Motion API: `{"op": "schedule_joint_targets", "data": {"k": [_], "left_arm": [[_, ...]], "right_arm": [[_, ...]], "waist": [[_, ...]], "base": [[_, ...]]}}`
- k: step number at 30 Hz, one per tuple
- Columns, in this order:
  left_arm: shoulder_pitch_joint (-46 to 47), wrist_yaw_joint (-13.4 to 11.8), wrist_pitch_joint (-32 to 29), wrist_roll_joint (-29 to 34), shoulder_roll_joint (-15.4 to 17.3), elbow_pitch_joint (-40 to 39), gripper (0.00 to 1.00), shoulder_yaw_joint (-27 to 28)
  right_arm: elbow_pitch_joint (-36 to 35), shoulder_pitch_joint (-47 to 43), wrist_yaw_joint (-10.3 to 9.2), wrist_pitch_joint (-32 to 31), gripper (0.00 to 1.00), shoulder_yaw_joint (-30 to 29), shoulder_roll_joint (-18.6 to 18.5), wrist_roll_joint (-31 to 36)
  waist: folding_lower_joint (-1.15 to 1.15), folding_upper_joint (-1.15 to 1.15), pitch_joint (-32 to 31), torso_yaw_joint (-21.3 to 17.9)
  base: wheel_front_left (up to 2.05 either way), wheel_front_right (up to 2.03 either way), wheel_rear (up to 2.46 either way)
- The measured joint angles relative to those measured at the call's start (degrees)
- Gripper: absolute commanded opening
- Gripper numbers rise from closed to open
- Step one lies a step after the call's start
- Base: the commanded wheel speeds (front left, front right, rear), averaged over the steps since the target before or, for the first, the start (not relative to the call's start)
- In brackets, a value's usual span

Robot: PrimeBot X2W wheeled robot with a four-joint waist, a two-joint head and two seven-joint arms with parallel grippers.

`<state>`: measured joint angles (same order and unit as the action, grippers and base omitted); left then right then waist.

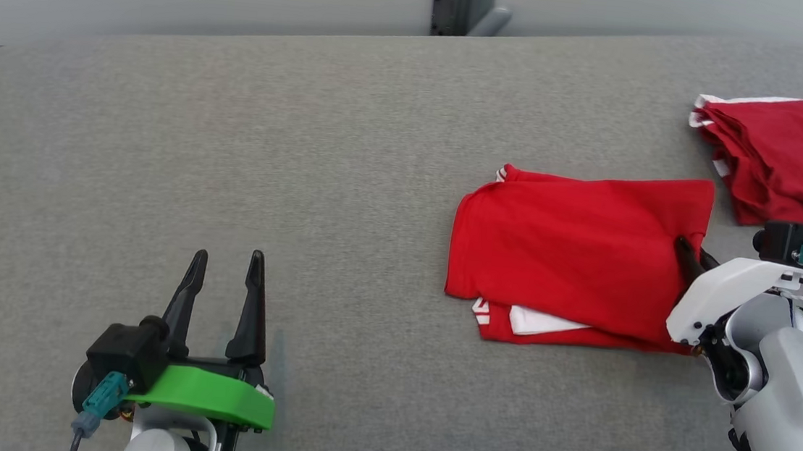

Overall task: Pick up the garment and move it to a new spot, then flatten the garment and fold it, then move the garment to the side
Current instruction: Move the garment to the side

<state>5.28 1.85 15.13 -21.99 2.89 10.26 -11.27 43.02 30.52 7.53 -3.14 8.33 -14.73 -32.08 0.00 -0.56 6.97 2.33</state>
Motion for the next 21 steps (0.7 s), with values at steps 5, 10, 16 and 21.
{"op": "schedule_joint_targets", "data": {"k": [5,10,16,21], "left_arm": [[2.55,0.66,0.0,0.92,-0.02,0.77,1.0,-0.73],[4.11,0.76,0.0,1.22,-0.05,1.57,1.0,-1.49],[4.55,1.15,0.0,1.21,-0.1,2.49,1.0,-1.77],[4.5,1.14,0.0,1.03,-0.09,2.81,1.0,-1.63]], "right_arm": [[0.08,1.69,0.0,0.8,0.0,0.32,-0.93,-0.56],[0.4,2.72,0.0,1.26,0.0,1.11,-1.13,-1.11],[0.94,4.37,-0.01,1.99,0.0,1.98,-1.48,-1.1],[1.33,7.16,-0.01,1.88,0.0,2.78,-2.07,-0.81]], "waist": [[0.0,0.0,1.7,-6.81],[0.0,0.0,3.12,-11.69],[0.0,0.0,4.7,-14.5],[0.0,0.0,4.8,-13.34]], "base": [[0.0,0.0,0.0],[0.0,0.0,0.0],[0.0,0.0,0.0],[0.0,0.0,0.0]]}}
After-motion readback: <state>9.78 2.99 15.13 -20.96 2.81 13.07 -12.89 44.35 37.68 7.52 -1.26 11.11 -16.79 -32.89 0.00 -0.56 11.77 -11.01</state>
